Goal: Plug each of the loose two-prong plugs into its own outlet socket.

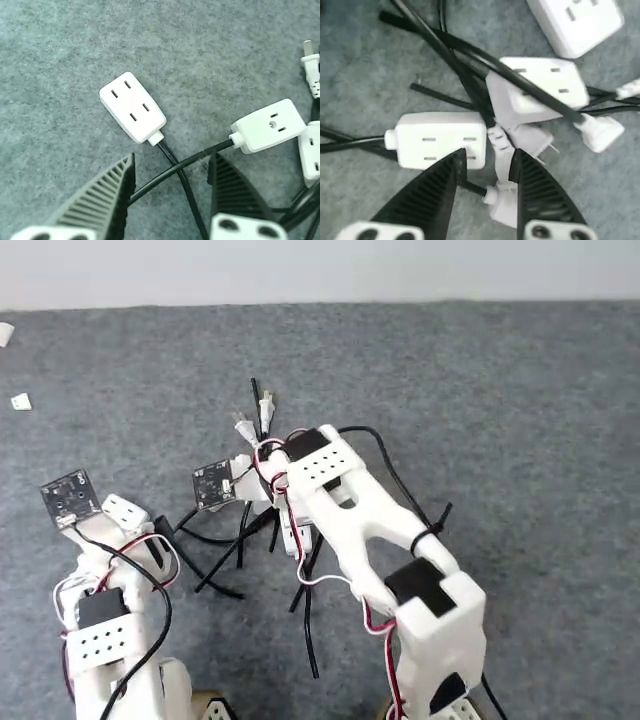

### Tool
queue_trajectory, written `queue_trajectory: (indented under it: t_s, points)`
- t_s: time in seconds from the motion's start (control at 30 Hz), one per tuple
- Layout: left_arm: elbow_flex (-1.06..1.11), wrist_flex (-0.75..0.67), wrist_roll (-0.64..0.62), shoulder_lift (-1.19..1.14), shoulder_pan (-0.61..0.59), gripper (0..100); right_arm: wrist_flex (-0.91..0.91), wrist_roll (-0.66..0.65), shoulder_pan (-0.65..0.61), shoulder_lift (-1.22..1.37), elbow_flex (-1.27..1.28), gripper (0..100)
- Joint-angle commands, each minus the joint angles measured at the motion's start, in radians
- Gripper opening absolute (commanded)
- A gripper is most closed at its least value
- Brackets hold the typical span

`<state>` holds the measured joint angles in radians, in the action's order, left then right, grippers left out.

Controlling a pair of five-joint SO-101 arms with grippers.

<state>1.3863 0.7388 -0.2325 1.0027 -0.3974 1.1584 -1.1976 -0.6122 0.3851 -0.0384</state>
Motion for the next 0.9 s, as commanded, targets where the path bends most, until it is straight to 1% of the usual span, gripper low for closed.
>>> queue_trajectory:
  t_s: [0.0, 0.2, 0.4, 0.5, 0.63, 0.87]
  points:
    - [-0.015, -0.02, 0.012, 0.003, 0.0, 22, 0.004, -0.012, 0.007, 0.019, -0.083, 14.3]
    - [-0.015, -0.018, 0.014, 0.003, 0.0, 22, -0.036, -0.015, 0.056, 0.087, -0.11, 14.3]
    - [-0.013, -0.017, 0.014, 0.003, 0.0, 22, -0.033, -0.015, 0.084, 0.14, -0.172, 14.1]
    - [-0.013, -0.017, 0.014, 0.003, 0.0, 22, 0.007, -0.023, 0.084, 0.156, -0.173, 14.3]
    - [-0.007, -0.021, 0.015, 0.003, 0.0, 22, 0.102, -0.092, 0.07, 0.163, -0.175, 14.3]
    - [-0.005, -0.021, 0.015, 0.003, 0.0, 22, 0.084, -0.089, 0.038, 0.174, -0.17, 14.1]
